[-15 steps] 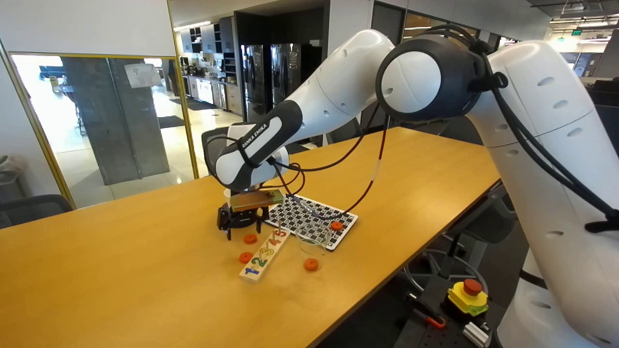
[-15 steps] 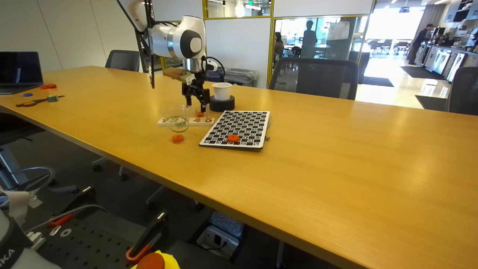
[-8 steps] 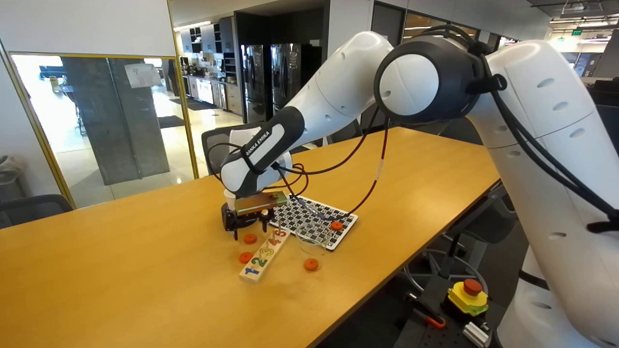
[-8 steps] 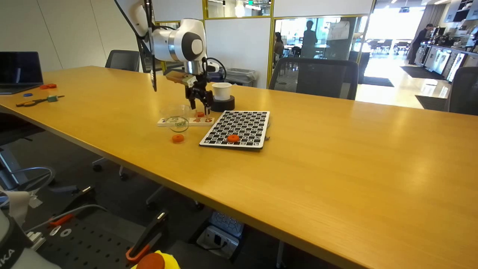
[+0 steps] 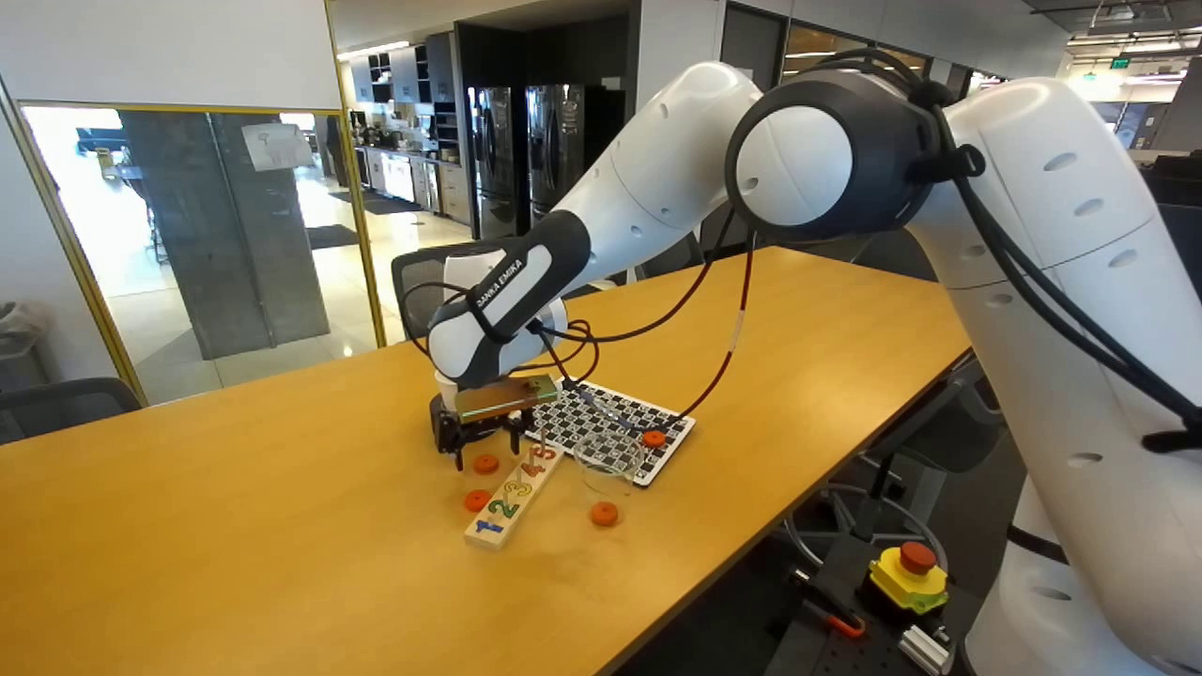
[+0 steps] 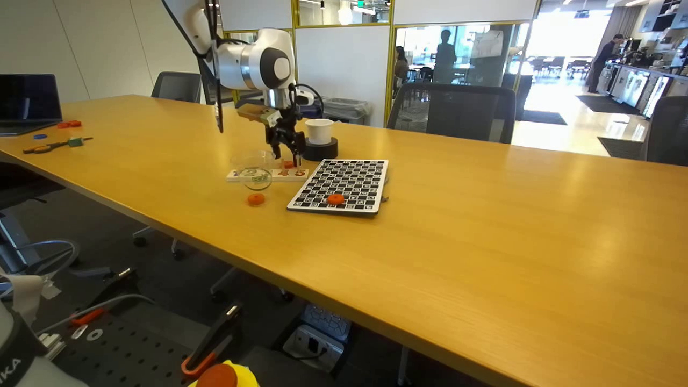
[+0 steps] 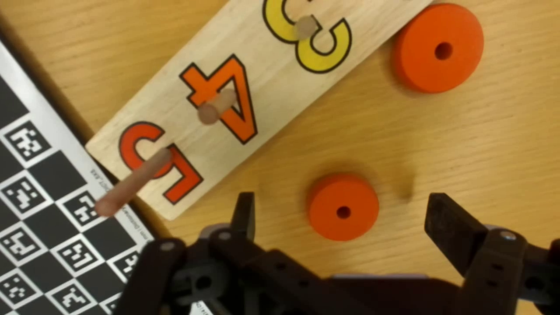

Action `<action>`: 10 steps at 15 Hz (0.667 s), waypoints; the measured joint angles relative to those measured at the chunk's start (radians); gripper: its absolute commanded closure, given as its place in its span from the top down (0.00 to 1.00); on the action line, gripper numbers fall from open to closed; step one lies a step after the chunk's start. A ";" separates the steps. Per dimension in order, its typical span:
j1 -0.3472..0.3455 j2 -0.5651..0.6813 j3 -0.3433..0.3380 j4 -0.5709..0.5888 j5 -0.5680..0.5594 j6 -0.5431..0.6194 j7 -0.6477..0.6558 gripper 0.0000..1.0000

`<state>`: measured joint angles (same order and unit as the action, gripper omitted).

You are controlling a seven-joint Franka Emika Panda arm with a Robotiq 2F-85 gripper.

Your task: Pick up all the orange objects from the table and put them in the colorless cup then pick up all the yellow objects from the table and put them in the white cup

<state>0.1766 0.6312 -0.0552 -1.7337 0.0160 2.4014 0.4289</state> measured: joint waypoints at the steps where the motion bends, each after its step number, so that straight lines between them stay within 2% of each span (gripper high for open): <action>1: 0.000 0.000 0.000 -0.001 0.000 0.000 0.000 0.75; 2: 0.001 0.000 0.000 -0.001 0.000 0.000 0.000 0.74; 8: 0.001 0.000 0.000 -0.002 0.000 0.000 0.001 0.27; 10: 0.001 -0.001 -0.001 -0.002 0.000 -0.001 0.001 0.17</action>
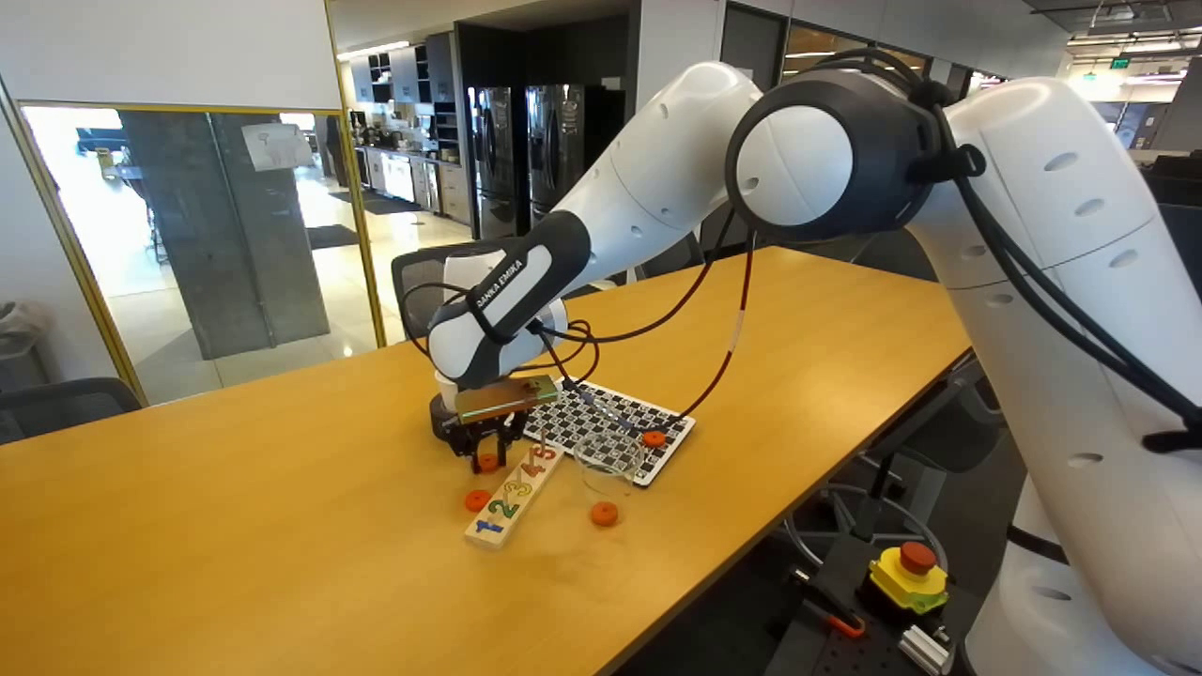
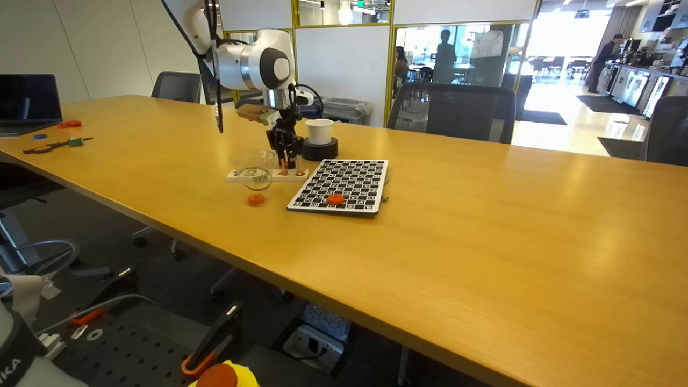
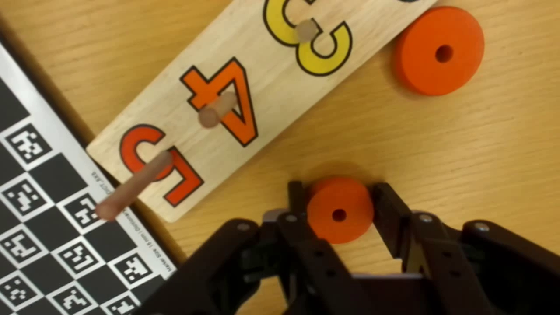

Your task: Pick up all the orange objects from the table and put them in the colorless cup then pick up all the yellow objects from the table and put them in the white cup

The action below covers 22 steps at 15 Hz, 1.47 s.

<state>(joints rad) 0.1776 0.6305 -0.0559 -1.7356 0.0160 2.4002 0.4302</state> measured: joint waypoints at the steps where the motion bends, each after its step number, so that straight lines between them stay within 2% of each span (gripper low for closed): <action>1: 0.000 0.000 0.000 0.000 0.000 -0.001 0.001 0.18; 5: 0.004 -0.011 -0.015 -0.007 -0.005 -0.002 0.034 0.18; 7: 0.004 -0.059 -0.031 -0.040 -0.006 -0.003 0.044 0.18; 12: -0.006 -0.292 -0.055 -0.212 -0.011 -0.024 0.046 0.18; 16: -0.037 -0.471 -0.036 -0.349 -0.006 -0.132 0.018 0.18; 22: -0.091 -0.618 0.001 -0.478 0.049 -0.245 -0.053 0.18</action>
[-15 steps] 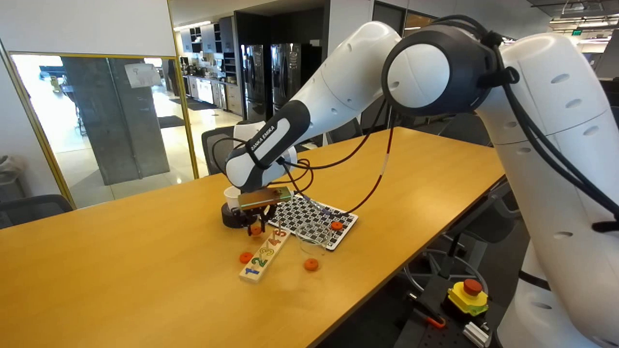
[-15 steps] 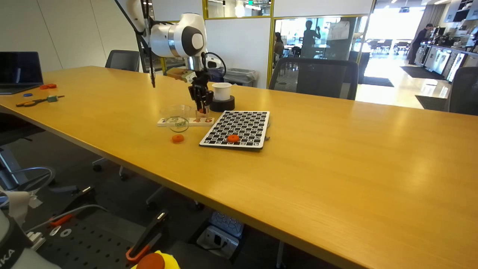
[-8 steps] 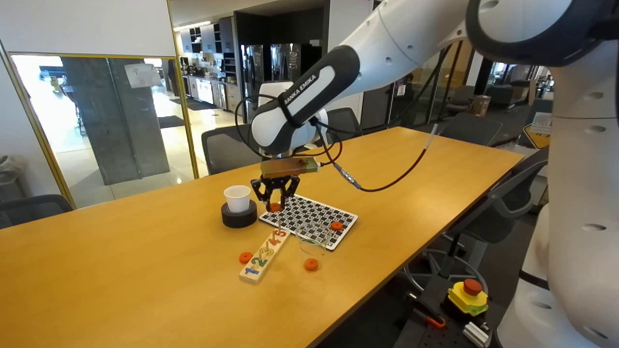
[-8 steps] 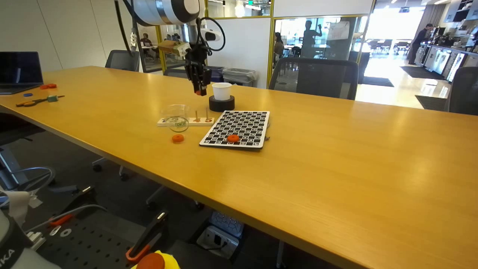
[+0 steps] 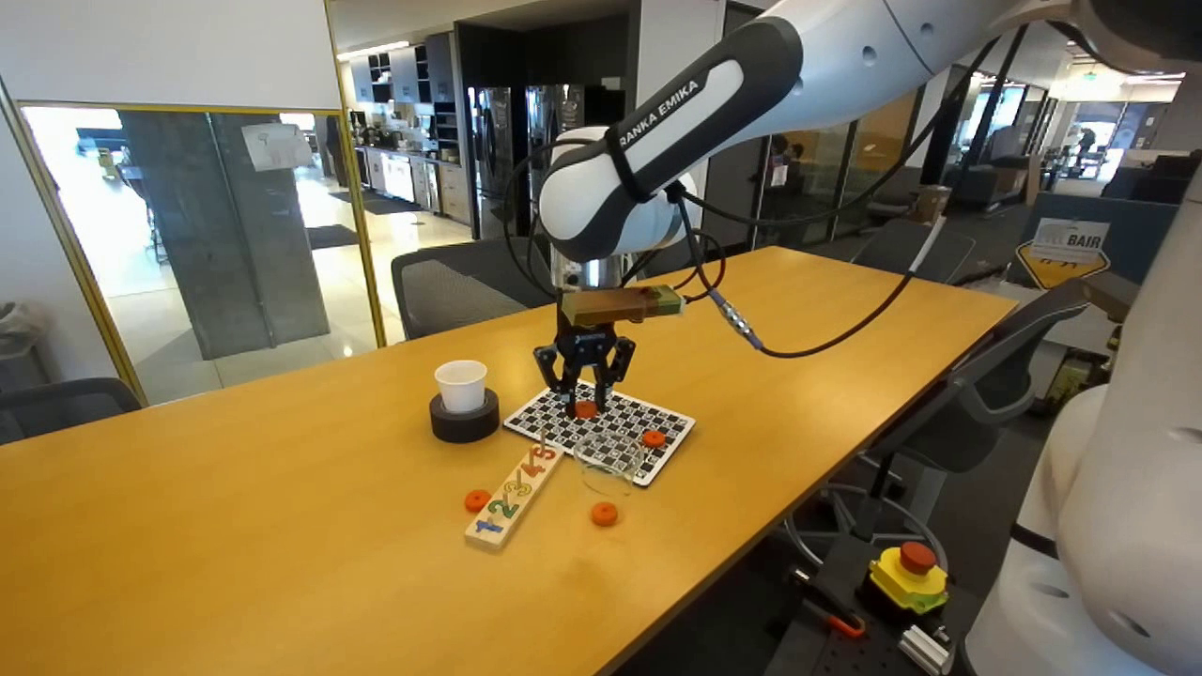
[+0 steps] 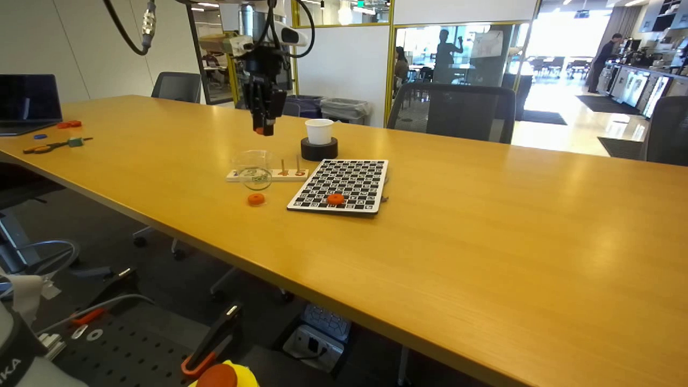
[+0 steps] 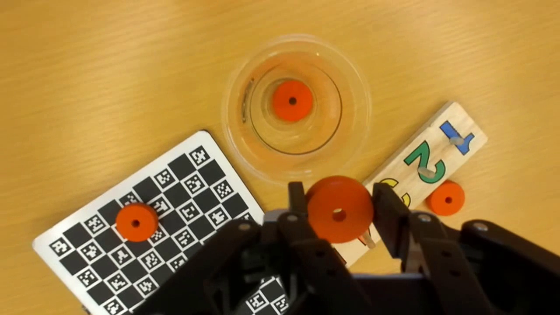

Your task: Pick up all the orange objects from the table and put them in the colorless cup then pick up all the yellow objects from the table and put them in the white cup

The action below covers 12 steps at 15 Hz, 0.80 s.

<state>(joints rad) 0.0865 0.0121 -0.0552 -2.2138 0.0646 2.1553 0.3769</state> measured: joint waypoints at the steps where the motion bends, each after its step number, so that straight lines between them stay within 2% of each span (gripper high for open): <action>1: -0.007 -0.008 0.003 -0.009 0.011 -0.012 -0.015 0.18; 11: -0.051 0.029 0.006 -0.020 0.116 -0.126 -0.180 0.18; 12: -0.054 0.036 0.006 -0.020 0.120 -0.132 -0.187 0.29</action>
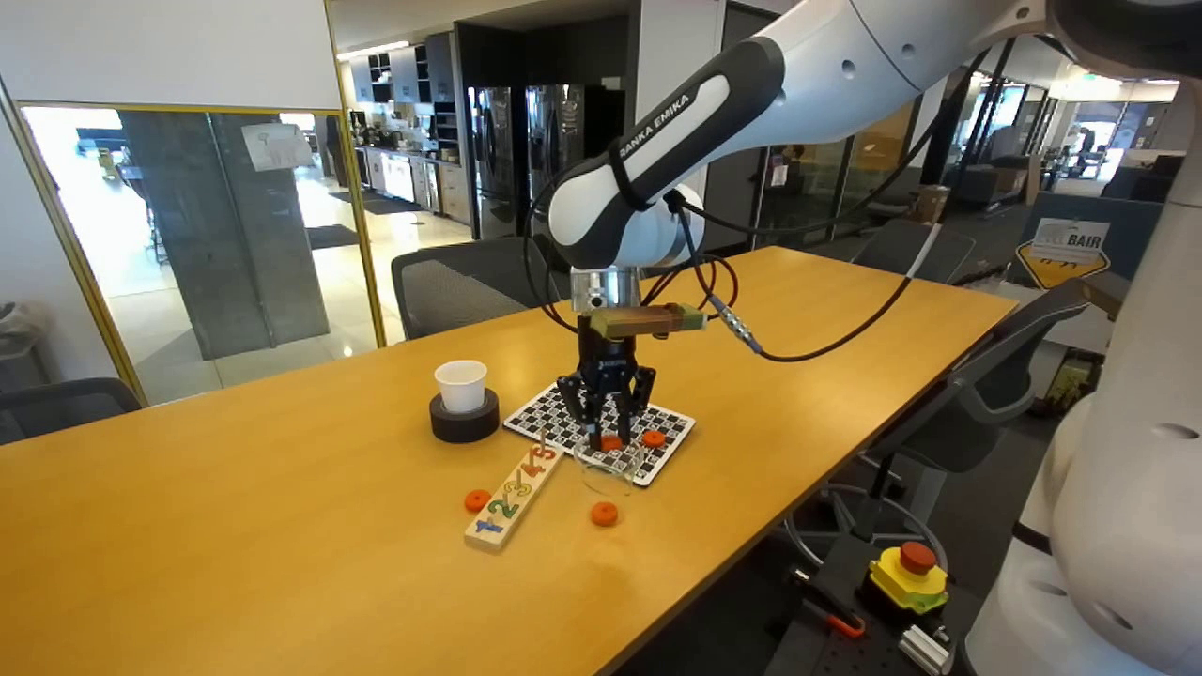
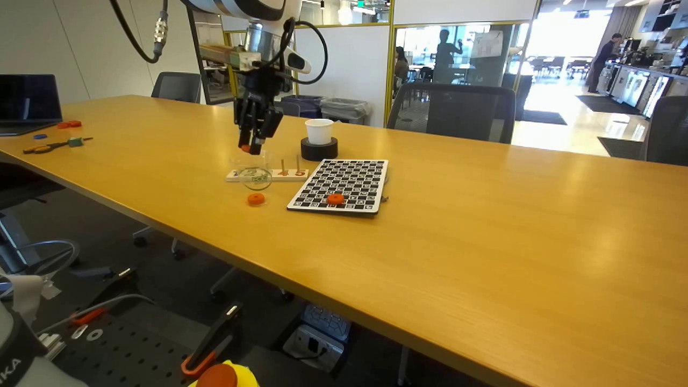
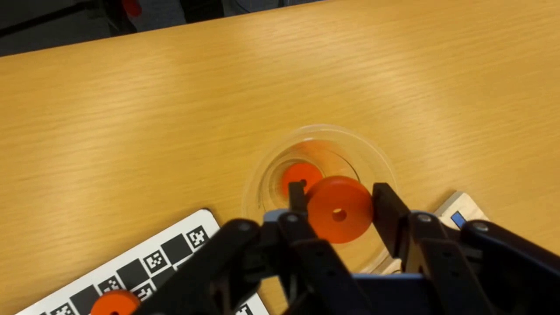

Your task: Pick up all the orange objects from the table and put them in the colorless cup then pick up all the yellow objects from the table and put them in the white cup

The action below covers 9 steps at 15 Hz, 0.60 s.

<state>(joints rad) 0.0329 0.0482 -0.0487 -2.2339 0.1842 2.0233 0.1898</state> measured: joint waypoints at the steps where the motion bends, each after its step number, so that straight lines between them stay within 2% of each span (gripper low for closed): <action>1: -0.002 0.007 0.000 0.000 0.002 -0.004 -0.005 0.67; 2: -0.003 0.014 0.000 0.001 0.003 -0.007 -0.007 0.69; 6: -0.011 0.032 0.000 0.001 0.003 0.003 0.010 0.97; 7: -0.013 0.033 0.000 0.001 0.003 0.010 0.016 1.00; 9: -0.022 0.031 -0.001 0.001 0.003 0.027 0.024 1.00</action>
<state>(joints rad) 0.0107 0.0795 -0.0502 -2.2334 0.1876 2.0506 0.2140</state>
